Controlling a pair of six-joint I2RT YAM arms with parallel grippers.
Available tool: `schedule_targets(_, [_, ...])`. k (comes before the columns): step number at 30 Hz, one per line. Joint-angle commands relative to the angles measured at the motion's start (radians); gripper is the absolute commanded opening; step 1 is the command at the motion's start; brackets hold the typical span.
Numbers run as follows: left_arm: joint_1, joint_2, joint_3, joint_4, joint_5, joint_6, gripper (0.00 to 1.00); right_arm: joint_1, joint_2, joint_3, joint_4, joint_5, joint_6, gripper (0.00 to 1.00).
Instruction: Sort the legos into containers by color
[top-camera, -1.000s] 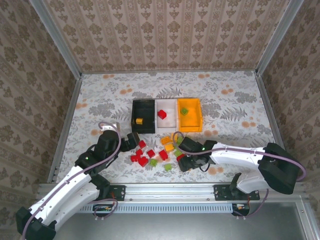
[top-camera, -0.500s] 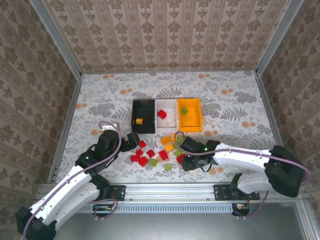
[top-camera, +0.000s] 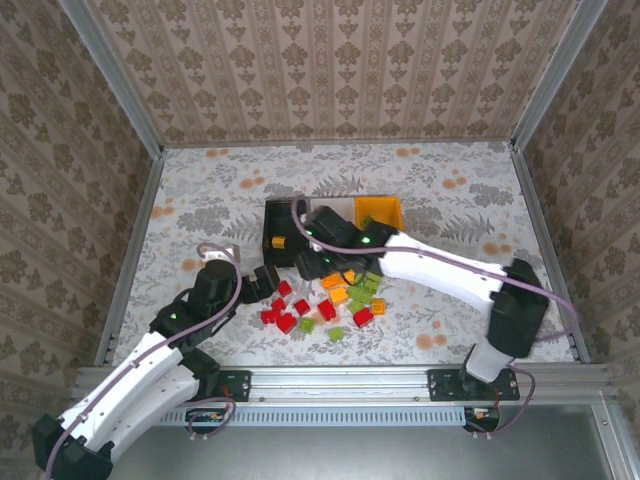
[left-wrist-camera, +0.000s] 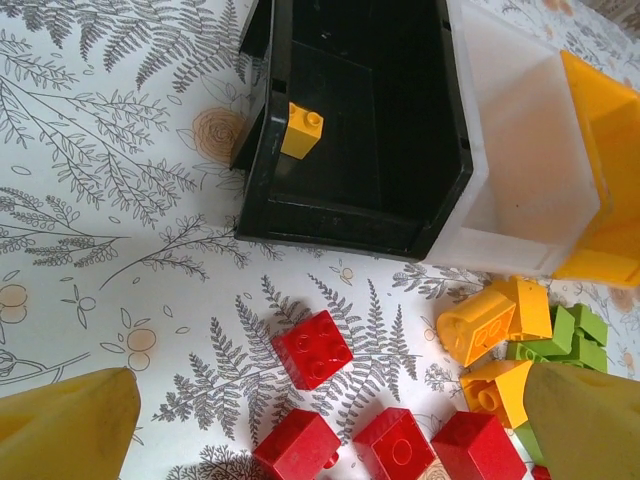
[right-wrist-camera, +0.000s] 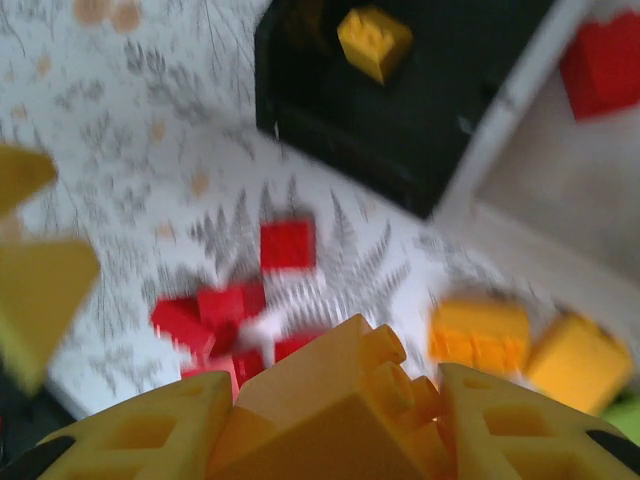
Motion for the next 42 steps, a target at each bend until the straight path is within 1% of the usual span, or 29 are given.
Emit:
schedule_targets(1, [0.009, -0.020, -0.013, -0.036, 0.012, -0.017, 1.00, -0.023, 0.146, 0.176, 0.000, 0.028, -0.036, 0.34])
schedule_targets(3, [0.011, -0.022, -0.007, -0.056, 0.018, -0.012, 0.99, -0.036, 0.245, 0.287, -0.024, 0.048, -0.036, 0.34])
schedule_targets(8, [0.014, -0.027, 0.007, -0.109, 0.025, 0.002, 0.99, -0.056, 0.428, 0.499, -0.085, 0.102, -0.026, 0.36])
schedule_targets(13, [0.015, -0.027, 0.008, -0.117, 0.043, 0.015, 0.98, -0.080, 0.535, 0.605, -0.116, 0.117, 0.010, 0.38])
schedule_targets(18, [0.015, -0.002, 0.021, -0.126, 0.058, 0.047, 0.97, -0.100, 0.606, 0.700, -0.135, 0.090, 0.015, 0.48])
schedule_targets(23, [0.014, 0.035, 0.029, -0.120, 0.075, 0.071, 0.96, -0.109, 0.616, 0.729, -0.135, 0.077, 0.026, 0.63])
schedule_targets(28, [0.010, 0.070, 0.037, -0.094, 0.097, 0.080, 0.96, -0.111, 0.537, 0.674, -0.081, 0.090, 0.025, 0.69])
schedule_targets(32, [-0.002, 0.112, 0.062, -0.078, 0.114, 0.099, 0.96, -0.115, 0.444, 0.603, -0.051, 0.108, 0.029, 0.70])
schedule_targets(36, [-0.064, 0.165, 0.089, -0.070, 0.099, 0.114, 0.95, -0.123, 0.296, 0.422, 0.024, 0.108, 0.050, 0.70])
schedule_targets(38, [-0.114, 0.202, 0.100, -0.059, 0.079, 0.114, 0.93, -0.131, 0.216, 0.320, 0.053, 0.109, 0.068, 0.70])
schedule_targets(42, [-0.217, 0.300, 0.115, -0.008, 0.051, 0.114, 0.87, -0.164, 0.027, 0.064, 0.145, 0.099, 0.104, 0.70])
